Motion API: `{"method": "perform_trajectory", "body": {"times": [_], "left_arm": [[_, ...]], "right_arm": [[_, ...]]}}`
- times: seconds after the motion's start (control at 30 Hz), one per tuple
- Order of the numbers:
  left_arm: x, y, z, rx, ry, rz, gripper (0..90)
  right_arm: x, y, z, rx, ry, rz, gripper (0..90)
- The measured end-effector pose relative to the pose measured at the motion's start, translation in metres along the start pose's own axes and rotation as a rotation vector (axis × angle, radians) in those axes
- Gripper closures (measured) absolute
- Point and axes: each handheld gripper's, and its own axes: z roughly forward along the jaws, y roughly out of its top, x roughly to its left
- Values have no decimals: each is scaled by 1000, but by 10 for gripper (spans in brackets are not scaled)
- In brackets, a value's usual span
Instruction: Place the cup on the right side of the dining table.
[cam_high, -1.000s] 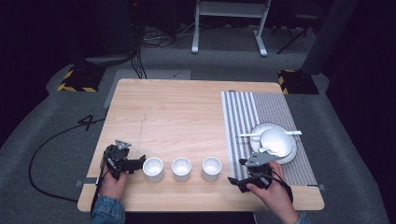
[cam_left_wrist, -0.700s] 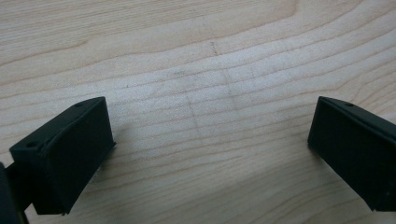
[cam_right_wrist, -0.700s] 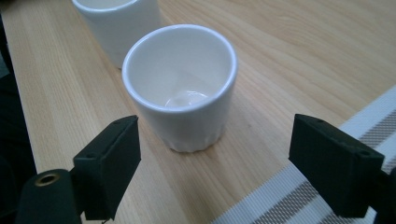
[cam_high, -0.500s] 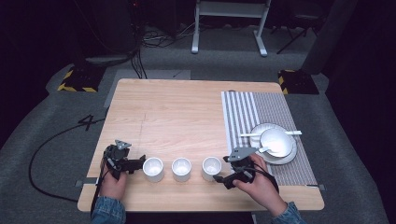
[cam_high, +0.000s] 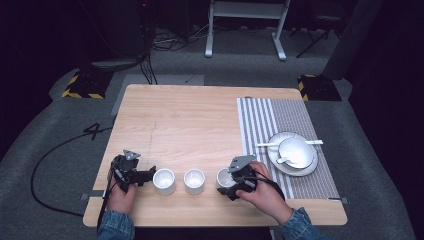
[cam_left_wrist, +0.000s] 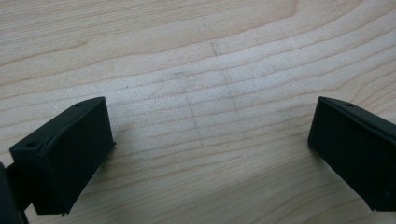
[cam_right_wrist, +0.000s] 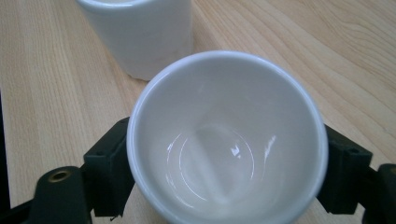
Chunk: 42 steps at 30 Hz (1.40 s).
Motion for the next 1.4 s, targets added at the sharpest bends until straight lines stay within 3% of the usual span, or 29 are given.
{"method": "perform_trajectory", "body": {"times": [0.53,0.9,1.13,1.4], "left_arm": [[0,0,0,0,1,-2,3],[0,0,0,0,0,-2,3],[0,0,0,0,0,-2,3],[0,0,0,-1,0,-1,3]], "right_arm": [[0,11,6,63,-5,9,269],[-11,31,-17,66,-14,15,270],[-21,48,-36,55,-43,21,269],[-39,65,-49,64,-66,26,270]]}}
